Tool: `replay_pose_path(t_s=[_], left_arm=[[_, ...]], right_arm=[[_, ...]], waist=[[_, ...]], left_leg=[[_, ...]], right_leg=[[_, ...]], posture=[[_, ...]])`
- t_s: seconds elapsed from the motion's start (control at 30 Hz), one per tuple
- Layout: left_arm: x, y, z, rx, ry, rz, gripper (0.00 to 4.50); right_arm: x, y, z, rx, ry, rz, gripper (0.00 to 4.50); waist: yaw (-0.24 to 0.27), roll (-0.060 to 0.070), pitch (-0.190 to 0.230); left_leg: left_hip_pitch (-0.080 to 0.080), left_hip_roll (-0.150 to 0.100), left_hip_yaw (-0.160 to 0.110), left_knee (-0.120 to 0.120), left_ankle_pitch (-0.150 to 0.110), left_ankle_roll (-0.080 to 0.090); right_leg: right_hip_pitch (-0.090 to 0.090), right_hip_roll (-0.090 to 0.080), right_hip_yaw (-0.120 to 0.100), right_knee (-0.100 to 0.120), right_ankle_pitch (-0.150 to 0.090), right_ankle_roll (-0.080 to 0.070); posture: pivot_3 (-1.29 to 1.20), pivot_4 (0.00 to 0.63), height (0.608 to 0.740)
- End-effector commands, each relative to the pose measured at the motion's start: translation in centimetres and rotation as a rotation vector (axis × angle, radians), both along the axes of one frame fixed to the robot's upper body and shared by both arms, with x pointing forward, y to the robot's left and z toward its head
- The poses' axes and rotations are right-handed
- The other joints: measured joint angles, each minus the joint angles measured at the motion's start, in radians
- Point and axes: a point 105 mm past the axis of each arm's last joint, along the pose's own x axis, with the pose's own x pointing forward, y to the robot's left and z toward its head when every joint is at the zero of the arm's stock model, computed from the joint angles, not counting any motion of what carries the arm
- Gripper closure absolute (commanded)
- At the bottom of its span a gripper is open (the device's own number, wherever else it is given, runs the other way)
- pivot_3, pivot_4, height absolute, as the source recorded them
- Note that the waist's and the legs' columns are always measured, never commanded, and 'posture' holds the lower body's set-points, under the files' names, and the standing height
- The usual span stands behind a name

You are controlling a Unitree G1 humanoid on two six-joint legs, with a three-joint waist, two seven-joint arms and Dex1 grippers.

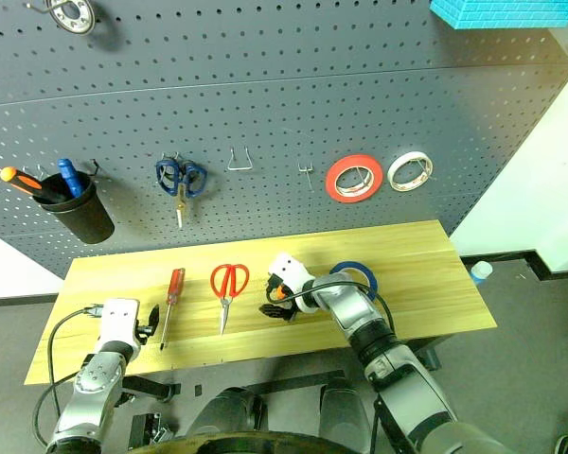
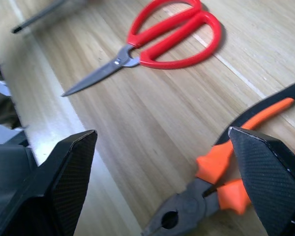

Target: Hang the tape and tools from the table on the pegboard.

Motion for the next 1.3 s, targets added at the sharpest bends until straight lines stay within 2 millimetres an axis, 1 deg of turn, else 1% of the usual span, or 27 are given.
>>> replay_pose_path(t_s=[0.03,0.13,0.27,0.37,0.43,0.47,0.53,0.63,0.67,0.73,0.83,0.93,1.07,1.17,1.3], left_arm=[[0.4,0.4,1.3,0.026,-0.041,0.000,0.99],[0.4,0.3,1.3,0.026,-0.040,-0.002,0.99],[0.6,0.4,1.5,0.028,-0.045,-0.004,0.99],[0.3,0.8,1.6,0.032,-0.045,0.002,0.99],[0.2,0.8,1.7,0.029,-0.051,0.003,0.99],[0.2,0.7,1.8,0.020,-0.059,-0.004,0.99],[0.3,0.5,1.9,0.011,-0.066,-0.023,0.99],[0.6,-0.3,1.9,0.000,-0.070,-0.057,0.99],[0.8,-0.7,1.9,-0.008,-0.072,-0.074,0.99],[0.9,-1.5,2.0,-0.020,-0.079,-0.114,0.99],[0.9,-2.6,2.3,-0.024,-0.092,-0.189,0.99],[0.5,-3.3,2.9,-0.049,-0.122,-0.262,0.99],[-0.6,-3.8,3.2,-0.069,-0.117,-0.378,0.99],[-1.8,-3.3,2.8,-0.047,-0.074,-0.439,0.99],[-2.8,-1.8,2.6,-0.039,-0.048,-0.431,0.99]], right_arm=[[0.4,0.4,0.7,0.011,-0.027,0.002,0.00],[0.5,0.1,0.8,0.015,-0.038,-0.010,0.00],[1.8,-2.0,2.5,0.070,-0.101,-0.095,0.00],[3.3,-6.3,3.9,0.079,-0.221,-0.240,0.00],[3.6,-8.1,4.5,0.091,-0.269,-0.295,0.00],[3.6,-9.6,4.8,0.085,-0.308,-0.325,0.00],[3.4,-12.3,5.0,0.067,-0.349,-0.389,0.00],[2.7,-14.9,4.7,0.022,-0.384,-0.429,0.00],[2.4,-15.8,4.6,-0.007,-0.413,-0.418,0.00],[1.5,-16.9,4.6,-0.033,-0.452,-0.391,0.00],[0.3,-18.3,4.7,-0.015,-0.481,-0.378,0.00],[-0.7,-19.4,4.5,0.010,-0.464,-0.382,0.00],[-2.0,-19.9,4.1,0.062,-0.399,-0.350,0.00],[-2.8,-20.1,3.7,0.079,-0.363,-0.325,0.00],[-3.0,-20.4,3.3,0.069,-0.355,-0.317,0.00]], waist=[[-0.001,0.000,0.000],[-0.002,0.000,0.000],[0.000,0.000,0.000],[0.002,0.000,0.000],[0.002,0.000,0.001],[0.002,0.000,0.001],[0.001,0.000,0.002],[-0.002,0.000,0.006],[-0.003,0.000,0.006],[-0.003,0.000,0.007],[-0.003,-0.001,0.009],[-0.004,-0.002,0.014],[-0.003,-0.002,0.018],[-0.003,-0.001,0.020],[0.000,-0.001,0.022]], left_leg=[[0.000,0.000,0.000,0.000,0.000,0.000],[0.000,0.000,0.000,0.000,0.000,0.000],[0.000,0.000,0.000,0.000,0.000,0.000],[-0.001,0.000,0.000,0.000,0.000,0.000],[-0.001,0.000,0.000,0.000,0.000,0.000],[-0.001,0.000,0.000,0.000,0.000,0.000],[-0.001,0.000,0.000,0.000,0.000,0.000],[-0.001,0.000,0.000,0.000,0.000,0.000],[0.000,0.000,0.000,0.000,0.000,0.000],[0.000,0.000,0.001,0.000,0.000,0.000],[-0.001,0.000,0.001,0.000,0.000,0.000],[-0.001,0.000,0.001,0.000,0.000,0.000],[0.000,0.000,0.001,0.000,0.000,0.000],[-0.001,0.001,0.001,0.000,0.000,0.000],[-0.001,0.000,0.001,0.000,0.000,0.001]], right_leg=[[0.000,0.000,0.000,0.000,0.000,0.000],[0.000,0.000,0.000,0.000,0.000,0.000],[0.000,0.000,0.000,0.000,0.000,0.000],[0.000,0.000,0.000,0.000,-0.001,0.001],[0.000,0.000,0.000,-0.001,-0.002,0.004],[0.000,0.000,0.000,-0.001,-0.003,0.004],[0.000,0.000,0.000,-0.001,-0.003,0.004],[0.001,0.000,0.000,-0.001,-0.003,0.004],[0.001,0.000,0.000,-0.001,-0.003,0.004],[0.001,0.000,0.000,-0.001,-0.003,0.004],[0.001,0.000,0.000,-0.002,-0.004,0.003],[0.001,0.000,0.000,-0.002,-0.004,0.003],[0.002,0.000,0.000,-0.002,-0.005,0.001],[0.002,0.000,0.000,-0.002,-0.006,0.001],[0.002,-0.001,0.000,-0.003,-0.006,0.001]], posture=[[-0.01,0.079,0.738],[-0.02,0.080,0.738],[-0.01,0.080,0.738],[-0.01,0.085,0.738],[-0.01,0.087,0.738],[-0.02,0.088,0.738],[-0.02,0.091,0.738],[-0.03,0.093,0.738],[-0.03,0.094,0.738],[-0.03,0.093,0.738],[-0.03,0.096,0.738],[-0.03,0.096,0.738],[-0.03,0.096,0.738],[-0.03,0.093,0.738],[-0.02,0.093,0.738]])
